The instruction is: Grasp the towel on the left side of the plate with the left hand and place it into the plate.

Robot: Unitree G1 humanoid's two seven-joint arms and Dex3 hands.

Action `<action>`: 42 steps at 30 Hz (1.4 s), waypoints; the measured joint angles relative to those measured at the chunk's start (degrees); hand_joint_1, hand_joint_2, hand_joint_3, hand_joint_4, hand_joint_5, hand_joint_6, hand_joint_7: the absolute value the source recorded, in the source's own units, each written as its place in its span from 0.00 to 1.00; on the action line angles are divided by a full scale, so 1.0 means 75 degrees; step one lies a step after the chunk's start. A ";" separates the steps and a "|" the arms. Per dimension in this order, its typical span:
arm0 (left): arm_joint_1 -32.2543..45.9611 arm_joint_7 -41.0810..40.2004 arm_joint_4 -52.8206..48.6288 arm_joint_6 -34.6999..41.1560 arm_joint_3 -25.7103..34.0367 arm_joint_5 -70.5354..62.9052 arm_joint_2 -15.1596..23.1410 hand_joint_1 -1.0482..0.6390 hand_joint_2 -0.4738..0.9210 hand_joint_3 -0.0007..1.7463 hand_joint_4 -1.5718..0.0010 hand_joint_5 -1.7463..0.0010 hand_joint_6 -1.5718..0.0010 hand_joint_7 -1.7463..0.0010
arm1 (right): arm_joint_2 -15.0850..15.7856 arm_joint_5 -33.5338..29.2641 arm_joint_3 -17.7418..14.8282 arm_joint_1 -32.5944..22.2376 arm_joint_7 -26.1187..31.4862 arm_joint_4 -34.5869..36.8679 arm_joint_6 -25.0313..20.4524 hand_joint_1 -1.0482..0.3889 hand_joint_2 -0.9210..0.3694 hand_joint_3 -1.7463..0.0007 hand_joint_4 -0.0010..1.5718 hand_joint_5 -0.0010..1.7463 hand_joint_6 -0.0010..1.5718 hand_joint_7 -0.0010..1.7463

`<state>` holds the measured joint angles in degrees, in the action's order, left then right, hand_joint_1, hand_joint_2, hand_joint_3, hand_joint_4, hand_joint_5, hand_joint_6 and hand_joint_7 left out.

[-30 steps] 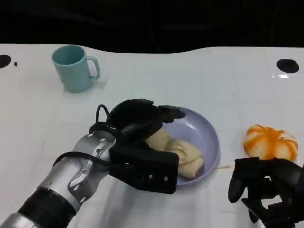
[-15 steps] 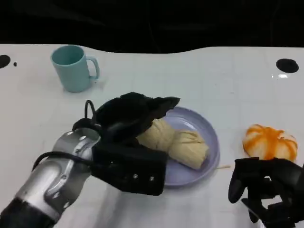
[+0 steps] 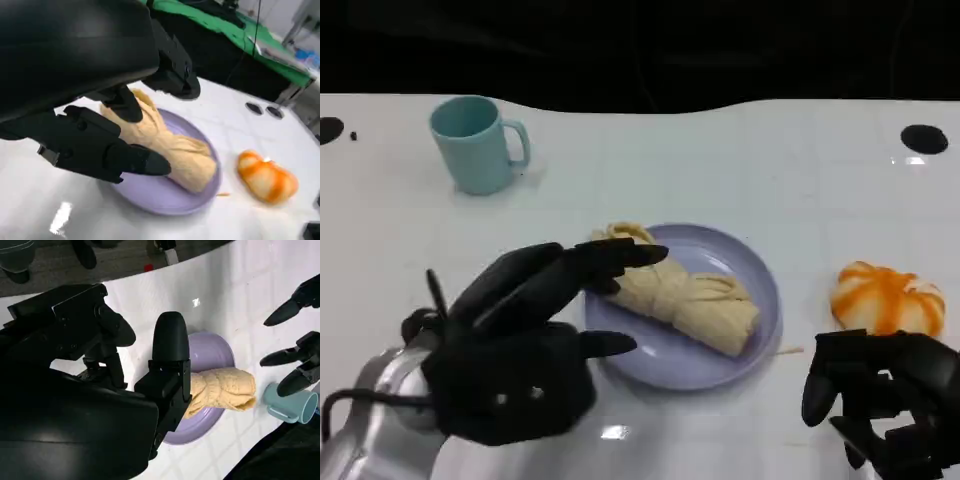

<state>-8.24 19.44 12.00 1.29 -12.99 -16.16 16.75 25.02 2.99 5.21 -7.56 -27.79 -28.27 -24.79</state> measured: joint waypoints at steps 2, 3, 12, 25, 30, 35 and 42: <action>0.0377 0.0053 0.0353 0.0253 0.0293 0.0754 -0.0213 0.55 0.79 0.53 0.50 0.28 0.43 0.60 | 0.0002 -0.0001 -0.0008 0.0000 0.0000 0.0009 0.0000 0.80 0.20 0.44 0.43 0.97 0.42 0.83; 0.0535 0.0089 0.0500 0.0473 0.0414 0.1064 -0.0289 0.56 0.75 0.60 0.49 0.21 0.45 0.48 | 0.0001 -0.0001 -0.0006 0.0013 -0.0003 0.0020 0.0002 0.80 0.20 0.44 0.43 0.97 0.42 0.83; 0.1874 0.0145 0.2314 0.3290 0.0947 0.2551 -0.0620 0.57 0.74 0.68 0.49 0.00 0.50 0.19 | -0.0004 0.0005 -0.0001 0.0071 -0.0013 0.0091 0.0021 0.80 0.20 0.44 0.43 0.97 0.42 0.83; 0.1912 0.0195 0.2073 0.4784 0.1490 0.3901 -0.0696 0.57 0.71 0.73 0.50 0.00 0.51 0.11 | 0.0000 0.0022 -0.0017 0.0059 -0.0055 0.0090 0.0035 0.80 0.20 0.44 0.42 0.96 0.41 0.83; 0.1577 0.0195 0.1599 0.5069 0.1681 0.4263 -0.0710 0.56 0.72 0.72 0.50 0.00 0.53 0.10 | 0.0000 -0.0008 0.0000 0.0061 -0.0043 0.0110 0.0022 0.79 0.20 0.45 0.42 0.96 0.42 0.82; 0.1553 0.0210 0.1503 0.5064 0.1682 0.4367 -0.0664 0.55 0.74 0.68 0.51 0.00 0.52 0.12 | 0.0000 -0.0067 0.0015 0.0061 -0.0031 0.0173 0.0166 0.80 0.19 0.45 0.43 0.96 0.42 0.82; 0.1515 0.0211 0.1419 0.5064 0.1640 0.4370 -0.0568 0.56 0.76 0.67 0.51 0.00 0.52 0.13 | -0.0025 -0.0035 0.0029 0.0077 -0.0033 0.0369 0.0211 0.79 0.20 0.44 0.43 0.97 0.42 0.82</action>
<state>3.12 21.02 22.65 39.27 -0.68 16.62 12.49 24.84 2.73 5.43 -6.99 -28.03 -25.50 -23.21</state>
